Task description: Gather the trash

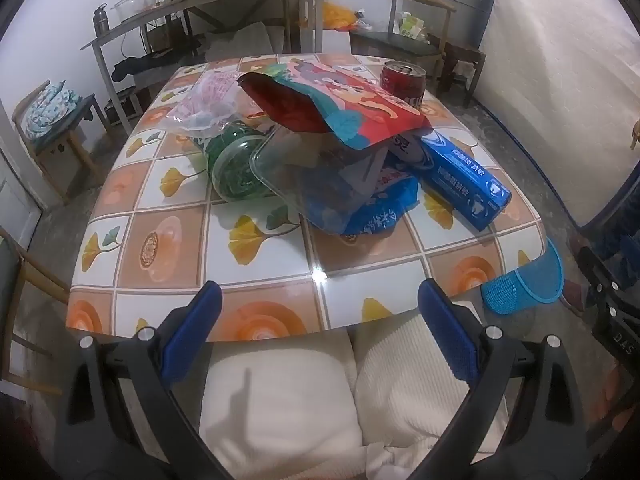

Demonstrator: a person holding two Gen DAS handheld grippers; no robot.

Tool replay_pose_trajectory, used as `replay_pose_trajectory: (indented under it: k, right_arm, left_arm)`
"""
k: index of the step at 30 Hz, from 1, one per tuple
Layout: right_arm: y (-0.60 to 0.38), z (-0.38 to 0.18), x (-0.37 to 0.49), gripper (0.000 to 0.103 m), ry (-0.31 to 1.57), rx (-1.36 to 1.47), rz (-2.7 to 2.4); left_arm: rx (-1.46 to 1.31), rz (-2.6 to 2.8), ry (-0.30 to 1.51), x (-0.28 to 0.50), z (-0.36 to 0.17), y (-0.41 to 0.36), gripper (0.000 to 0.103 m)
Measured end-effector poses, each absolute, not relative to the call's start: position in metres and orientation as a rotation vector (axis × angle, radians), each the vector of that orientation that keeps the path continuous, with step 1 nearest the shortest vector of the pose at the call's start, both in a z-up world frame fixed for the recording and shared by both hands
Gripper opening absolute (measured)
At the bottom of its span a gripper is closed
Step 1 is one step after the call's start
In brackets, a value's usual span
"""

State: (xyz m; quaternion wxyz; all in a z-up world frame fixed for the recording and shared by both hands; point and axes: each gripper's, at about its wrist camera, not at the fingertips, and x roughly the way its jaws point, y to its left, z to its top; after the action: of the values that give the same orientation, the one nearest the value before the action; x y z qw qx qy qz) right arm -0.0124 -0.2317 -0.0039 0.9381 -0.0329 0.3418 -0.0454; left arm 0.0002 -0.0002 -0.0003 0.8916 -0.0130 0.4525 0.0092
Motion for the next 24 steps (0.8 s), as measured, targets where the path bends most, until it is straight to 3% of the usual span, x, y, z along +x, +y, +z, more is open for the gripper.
replay_pose_trajectory:
  k: [24]
  right_arm:
    - [-0.2315,-0.0039,-0.0122,0.097,0.694,-0.063,-0.093]
  left_arm:
    - [-0.025,0.027,0.936,-0.0027,0.0012,0.0066,0.094]
